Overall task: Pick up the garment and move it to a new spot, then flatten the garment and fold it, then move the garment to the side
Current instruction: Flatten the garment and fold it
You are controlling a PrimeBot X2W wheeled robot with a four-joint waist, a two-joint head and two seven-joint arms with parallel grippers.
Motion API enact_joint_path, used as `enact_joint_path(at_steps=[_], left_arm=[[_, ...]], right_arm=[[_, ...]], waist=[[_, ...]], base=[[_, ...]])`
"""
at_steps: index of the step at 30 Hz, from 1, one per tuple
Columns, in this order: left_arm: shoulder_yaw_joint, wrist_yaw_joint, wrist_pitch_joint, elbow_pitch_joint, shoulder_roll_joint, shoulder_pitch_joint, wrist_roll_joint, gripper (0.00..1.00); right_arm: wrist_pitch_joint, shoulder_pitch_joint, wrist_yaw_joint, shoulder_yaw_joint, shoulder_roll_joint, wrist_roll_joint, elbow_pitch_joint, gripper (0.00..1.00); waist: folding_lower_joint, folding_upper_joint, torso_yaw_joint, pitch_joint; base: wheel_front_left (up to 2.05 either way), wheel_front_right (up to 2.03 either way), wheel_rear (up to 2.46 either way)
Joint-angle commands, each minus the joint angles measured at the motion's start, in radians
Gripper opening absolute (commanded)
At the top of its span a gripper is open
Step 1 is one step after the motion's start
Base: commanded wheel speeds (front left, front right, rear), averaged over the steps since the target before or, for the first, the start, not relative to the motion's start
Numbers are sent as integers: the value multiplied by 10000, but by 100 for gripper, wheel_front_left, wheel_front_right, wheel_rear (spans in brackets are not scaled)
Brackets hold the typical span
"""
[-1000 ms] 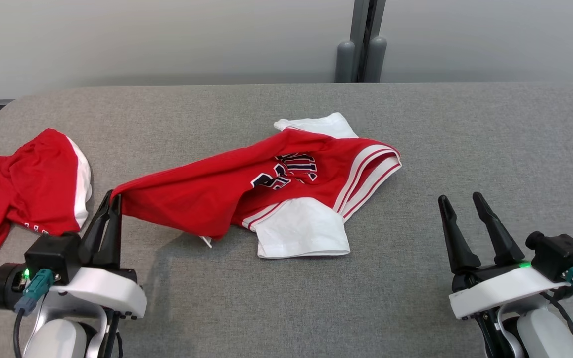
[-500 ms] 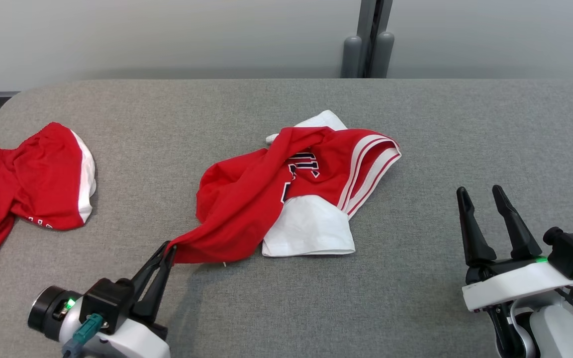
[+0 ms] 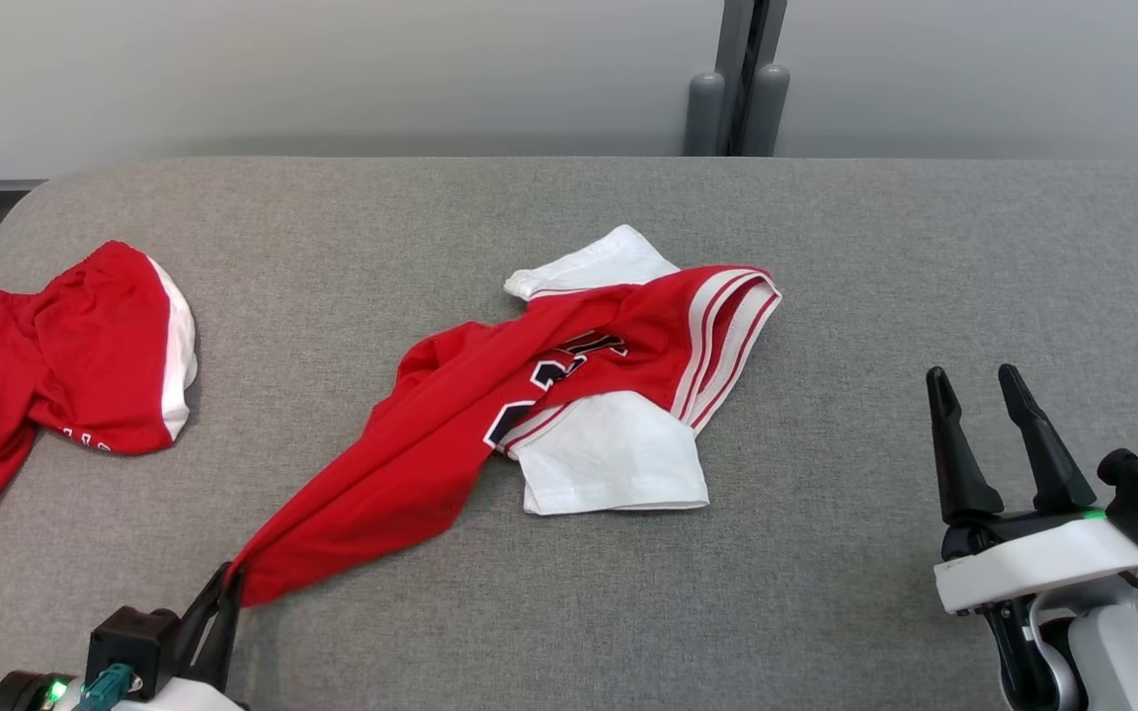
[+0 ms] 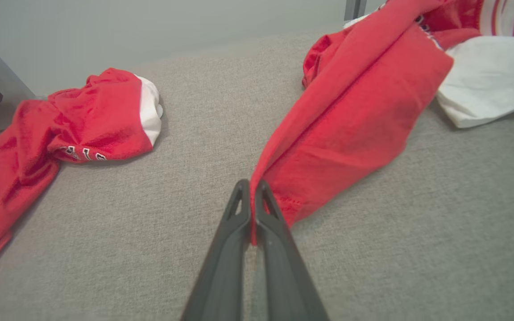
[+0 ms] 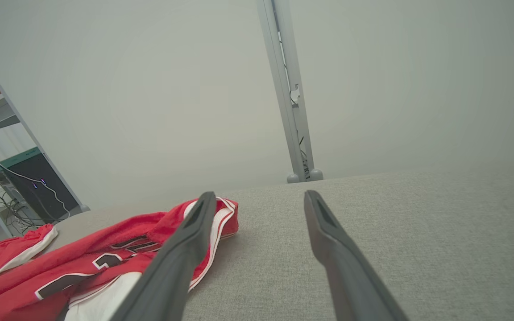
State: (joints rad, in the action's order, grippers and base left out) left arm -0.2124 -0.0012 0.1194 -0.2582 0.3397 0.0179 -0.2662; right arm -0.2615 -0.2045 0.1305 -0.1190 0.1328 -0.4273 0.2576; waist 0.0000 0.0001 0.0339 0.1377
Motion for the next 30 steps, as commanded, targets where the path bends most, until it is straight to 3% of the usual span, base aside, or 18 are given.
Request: enact_joint_path(at_steps=[1, 6, 8, 14, 20, 30], left_arm=[[103, 125, 0, -127, 131, 209, -69, 0], [207, 157, -61, -275, 13, 92, -320, 0], [171, 79, 28, -171, -79, -21, -412, 100], [164, 234, 160, 558, -246, -189, -499, 100], [311, 658, 362, 2141, -600, -317, -671, 100], [56, 738, 628, 2206, -1437, -638, -1074, 100]], right_arm=[[-30, 47, 7, 59, 106, 44, 4, 100], [-30, 50, 7, 168, 136, 115, 40, 100], [-30, 34, 7, 154, 114, 152, 65, 100], [-30, 89, 7, 69, 93, 159, 102, 100], [-30, 229, 7, 5, 130, 84, 59, 100], [-30, 225, 7, -56, 131, -16, 83, 100]], waist=[[0, -1, 21, -12], [0, -1, 124, -28], [0, -1, 151, -63], [0, -1, 163, -212], [0, -1, 28, -422], [0, -1, -95, -502]], base=[[0, 0, 0], [0, 0, 0], [0, 0, 0], [0, 0, 0], [0, 0, 0], [0, 0, 0]])
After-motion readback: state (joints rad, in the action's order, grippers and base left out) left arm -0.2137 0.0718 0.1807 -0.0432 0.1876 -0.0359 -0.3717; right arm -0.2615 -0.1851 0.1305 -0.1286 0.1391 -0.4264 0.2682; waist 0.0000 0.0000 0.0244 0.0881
